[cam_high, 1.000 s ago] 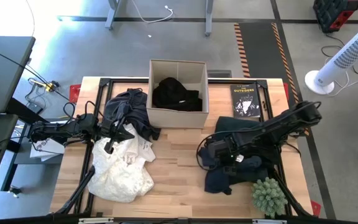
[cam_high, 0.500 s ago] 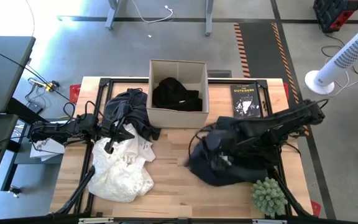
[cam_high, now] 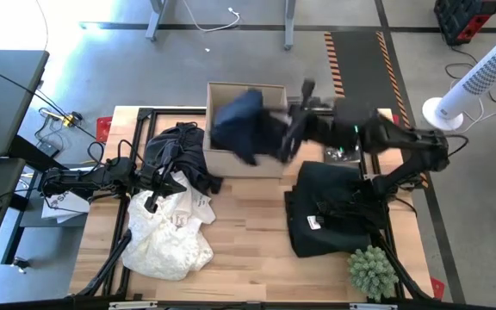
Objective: Sort clothes
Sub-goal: Put the dark blue shorts into the laundry organizer, then put the black underwear into the laundry organizer
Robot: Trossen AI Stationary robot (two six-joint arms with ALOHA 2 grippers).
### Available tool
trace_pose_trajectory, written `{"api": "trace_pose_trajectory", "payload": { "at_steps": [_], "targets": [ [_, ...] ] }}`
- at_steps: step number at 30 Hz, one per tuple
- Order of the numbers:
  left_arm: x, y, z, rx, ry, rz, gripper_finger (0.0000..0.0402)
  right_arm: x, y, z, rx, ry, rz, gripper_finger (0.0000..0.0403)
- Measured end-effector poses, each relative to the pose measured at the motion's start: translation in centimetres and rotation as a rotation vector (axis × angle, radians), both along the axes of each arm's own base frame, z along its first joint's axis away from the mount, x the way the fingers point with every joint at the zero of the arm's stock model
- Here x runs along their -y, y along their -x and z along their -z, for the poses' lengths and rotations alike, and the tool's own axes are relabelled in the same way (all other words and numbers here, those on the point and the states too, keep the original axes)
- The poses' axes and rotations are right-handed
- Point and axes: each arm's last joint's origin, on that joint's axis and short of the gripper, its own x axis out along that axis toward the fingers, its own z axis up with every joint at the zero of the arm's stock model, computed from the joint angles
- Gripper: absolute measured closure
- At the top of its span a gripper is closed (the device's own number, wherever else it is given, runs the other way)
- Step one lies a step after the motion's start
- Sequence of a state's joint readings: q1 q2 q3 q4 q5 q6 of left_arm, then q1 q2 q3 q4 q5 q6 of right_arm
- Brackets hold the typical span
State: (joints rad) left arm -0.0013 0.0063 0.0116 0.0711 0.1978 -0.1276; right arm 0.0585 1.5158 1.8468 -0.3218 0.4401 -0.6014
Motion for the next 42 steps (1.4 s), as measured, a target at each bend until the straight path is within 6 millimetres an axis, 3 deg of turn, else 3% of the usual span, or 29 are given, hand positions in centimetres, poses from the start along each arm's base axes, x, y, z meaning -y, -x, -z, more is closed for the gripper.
{"api": "trace_pose_trajectory", "payload": {
  "at_steps": [3, 7, 10, 14, 18, 23, 30, 39, 42],
  "targets": [
    [0.0, 0.0, 0.0, 0.0, 0.0, 0.0, 0.0395, 3.8, -0.6, 1.5, -0.015, -0.08, 0.043, 0.04],
    [0.0, 0.0, 0.0, 0.0, 0.0, 0.0, 0.0395, 8.7, -0.9, 5.4, -0.096, -0.227, 0.188, 0.04],
    [0.0, 0.0, 0.0, 0.001, 0.0, 0.0, 0.0395, 11.4, -0.7, 7.5, -0.115, -0.306, 0.274, 0.0395],
    [0.0, 0.0, 0.0, 0.0, 0.0, 0.0, 0.0395, 13.1, -0.3, 9.1, -0.128, -0.423, 0.263, 0.0362],
    [0.0, 0.0, 0.0, 0.0, 0.0, 0.0, 0.0395, 13.4, -0.2, 9.2, -0.118, -0.459, 0.234, 0.0308],
    [0.0, 0.0, 0.0, 0.0, 0.0, 0.0, 0.0395, 12.6, -0.3, 8.7, -0.12, -0.459, 0.21, 0.026],
    [0.0, 0.0, 0.0, -0.002, 0.01, 0.001, 0.0395, 9.1, 0.4, 8.8, -0.342, -0.56, 0.182, 0.0254],
    [0.0, 0.0, 0.0, -0.004, 0.019, 0.002, 0.0395, 1.7, 3.6, 13.5, -0.931, -0.883, 0.222, 0.0253],
    [0.0, 0.0, 0.0, -0.004, 0.019, 0.002, 0.0395, -0.7, 4.5, 15.3, -1.077, -0.912, 0.282, 0.0253]
  ]
}}
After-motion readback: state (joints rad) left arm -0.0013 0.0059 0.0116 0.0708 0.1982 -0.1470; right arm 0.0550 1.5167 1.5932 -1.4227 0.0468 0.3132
